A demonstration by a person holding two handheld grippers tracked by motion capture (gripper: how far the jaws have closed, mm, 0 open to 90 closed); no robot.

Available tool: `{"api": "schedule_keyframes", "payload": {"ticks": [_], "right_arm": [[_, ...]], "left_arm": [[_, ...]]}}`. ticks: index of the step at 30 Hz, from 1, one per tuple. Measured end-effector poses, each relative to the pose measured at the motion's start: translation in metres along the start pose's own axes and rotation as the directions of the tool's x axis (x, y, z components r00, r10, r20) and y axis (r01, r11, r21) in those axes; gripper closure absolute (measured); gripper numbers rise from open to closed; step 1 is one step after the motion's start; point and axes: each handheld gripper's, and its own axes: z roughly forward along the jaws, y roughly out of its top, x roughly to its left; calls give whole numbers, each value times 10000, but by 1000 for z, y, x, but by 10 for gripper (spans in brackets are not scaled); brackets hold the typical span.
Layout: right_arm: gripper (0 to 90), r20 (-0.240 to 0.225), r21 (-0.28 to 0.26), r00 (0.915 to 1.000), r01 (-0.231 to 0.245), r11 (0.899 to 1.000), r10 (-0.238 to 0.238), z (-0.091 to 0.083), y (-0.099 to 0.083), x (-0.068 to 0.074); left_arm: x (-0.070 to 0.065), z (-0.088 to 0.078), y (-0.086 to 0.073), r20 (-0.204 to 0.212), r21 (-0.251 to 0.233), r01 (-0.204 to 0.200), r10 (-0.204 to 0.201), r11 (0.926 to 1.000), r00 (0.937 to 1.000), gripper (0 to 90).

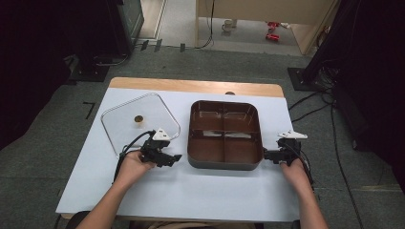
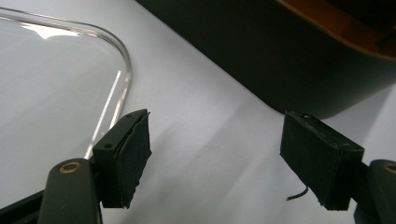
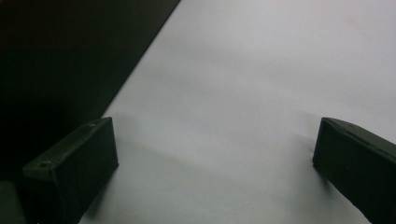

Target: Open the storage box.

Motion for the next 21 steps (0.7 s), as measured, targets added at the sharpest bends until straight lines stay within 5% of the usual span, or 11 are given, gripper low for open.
{"api": "schedule_keyframes", "payload": {"ticks": [5,21], "right_arm": [[0,-1,-2,10000,5,10000,-5,0,0,0],[0,2,3,10000,-1,10000,1,0,0,0]], "left_arm": [[-4,9,-1,-11,442,-206,207,9988,9998,241],[-13,13,-10,-381,43,-1023,1024,9947,9940,178]]}}
